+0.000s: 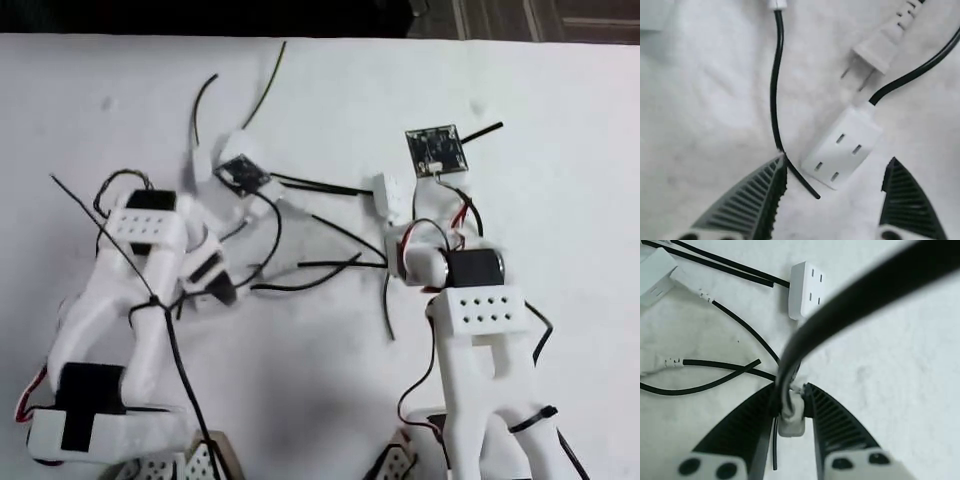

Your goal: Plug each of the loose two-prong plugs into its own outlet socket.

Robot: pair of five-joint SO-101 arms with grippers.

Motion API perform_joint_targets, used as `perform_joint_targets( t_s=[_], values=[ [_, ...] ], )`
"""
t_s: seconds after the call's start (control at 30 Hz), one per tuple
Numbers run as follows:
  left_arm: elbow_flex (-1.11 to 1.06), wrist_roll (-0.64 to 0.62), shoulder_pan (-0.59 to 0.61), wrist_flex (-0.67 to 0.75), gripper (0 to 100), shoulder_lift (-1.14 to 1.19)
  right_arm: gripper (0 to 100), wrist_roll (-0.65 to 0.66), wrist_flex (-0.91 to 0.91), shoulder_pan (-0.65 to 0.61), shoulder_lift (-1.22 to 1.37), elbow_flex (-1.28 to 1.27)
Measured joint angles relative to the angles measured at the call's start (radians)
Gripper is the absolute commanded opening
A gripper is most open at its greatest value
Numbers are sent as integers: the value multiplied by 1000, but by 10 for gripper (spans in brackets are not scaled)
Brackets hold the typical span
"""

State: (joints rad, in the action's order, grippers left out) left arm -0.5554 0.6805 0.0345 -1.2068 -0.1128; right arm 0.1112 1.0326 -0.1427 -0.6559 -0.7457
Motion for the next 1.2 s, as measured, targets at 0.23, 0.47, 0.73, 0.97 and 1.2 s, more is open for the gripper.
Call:
perform_joint_targets(
  t_s=[0.23,0.47,0.73,0.97,1.2],
  values=[
    [34,172,0,-38,309,6,17,0,0,0,0,0],
    [34,278,-21,-6,238,110,17,0,0,0,0,0],
    [34,279,-78,29,18,229,17,0,0,2,0,0],
    [35,28,-195,18,23,229,17,0,0,2,0,0],
    [35,-181,-385,110,63,229,17,0,0,2,0,0]
  ],
)
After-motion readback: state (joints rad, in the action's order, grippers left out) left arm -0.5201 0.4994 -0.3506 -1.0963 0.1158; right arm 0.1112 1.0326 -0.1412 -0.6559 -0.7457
